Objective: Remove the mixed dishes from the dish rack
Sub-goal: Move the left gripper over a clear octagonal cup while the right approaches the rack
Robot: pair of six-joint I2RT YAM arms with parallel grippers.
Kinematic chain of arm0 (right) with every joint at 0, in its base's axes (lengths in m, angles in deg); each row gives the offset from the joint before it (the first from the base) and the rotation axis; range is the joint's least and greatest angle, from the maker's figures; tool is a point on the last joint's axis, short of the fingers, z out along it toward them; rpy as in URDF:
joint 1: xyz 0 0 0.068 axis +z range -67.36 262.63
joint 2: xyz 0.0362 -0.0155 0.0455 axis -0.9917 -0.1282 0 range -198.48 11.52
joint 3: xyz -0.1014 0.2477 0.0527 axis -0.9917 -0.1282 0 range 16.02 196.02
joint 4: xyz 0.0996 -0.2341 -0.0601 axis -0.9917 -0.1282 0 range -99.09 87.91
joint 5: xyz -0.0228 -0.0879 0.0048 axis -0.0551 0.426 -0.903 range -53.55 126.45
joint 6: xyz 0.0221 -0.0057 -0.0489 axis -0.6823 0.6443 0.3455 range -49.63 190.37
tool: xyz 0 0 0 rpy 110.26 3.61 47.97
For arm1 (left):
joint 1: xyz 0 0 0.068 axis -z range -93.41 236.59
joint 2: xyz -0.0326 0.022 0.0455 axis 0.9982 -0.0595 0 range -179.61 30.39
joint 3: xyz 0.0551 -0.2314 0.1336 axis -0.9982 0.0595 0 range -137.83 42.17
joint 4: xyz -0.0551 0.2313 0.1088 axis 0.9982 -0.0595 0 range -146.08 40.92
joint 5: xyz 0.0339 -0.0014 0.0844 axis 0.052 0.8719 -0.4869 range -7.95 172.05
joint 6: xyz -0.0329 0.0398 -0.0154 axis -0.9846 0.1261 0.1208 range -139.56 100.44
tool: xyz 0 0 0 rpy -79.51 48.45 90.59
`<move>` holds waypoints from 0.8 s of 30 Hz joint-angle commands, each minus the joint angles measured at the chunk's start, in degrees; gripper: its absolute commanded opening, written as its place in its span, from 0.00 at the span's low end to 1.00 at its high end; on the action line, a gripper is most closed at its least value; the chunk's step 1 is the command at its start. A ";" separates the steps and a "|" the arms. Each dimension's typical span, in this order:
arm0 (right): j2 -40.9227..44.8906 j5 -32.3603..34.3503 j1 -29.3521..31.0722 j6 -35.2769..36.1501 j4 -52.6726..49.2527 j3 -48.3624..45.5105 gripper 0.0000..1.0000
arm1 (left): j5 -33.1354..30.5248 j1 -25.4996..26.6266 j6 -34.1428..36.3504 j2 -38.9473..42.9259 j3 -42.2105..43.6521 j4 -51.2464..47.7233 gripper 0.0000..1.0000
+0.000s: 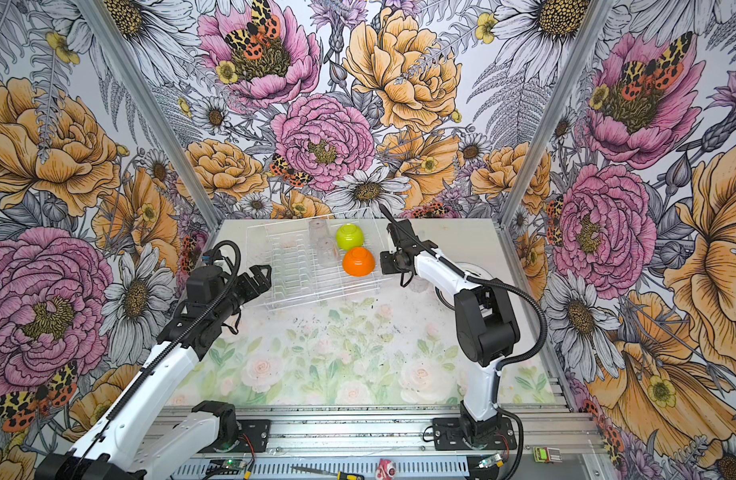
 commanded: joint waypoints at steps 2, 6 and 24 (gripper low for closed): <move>3.75 4.50 1.17 0.91 -6.65 -6.56 0.00 | 1.29 0.69 -0.95 1.44 0.31 0.07 0.99; 8.52 5.07 1.91 -0.24 -6.01 -12.28 0.00 | 1.29 1.75 -1.16 1.49 0.34 0.38 0.99; 38.06 6.78 9.28 -13.84 -1.61 -42.80 0.00 | -0.55 11.79 -1.40 0.54 -3.36 2.65 0.99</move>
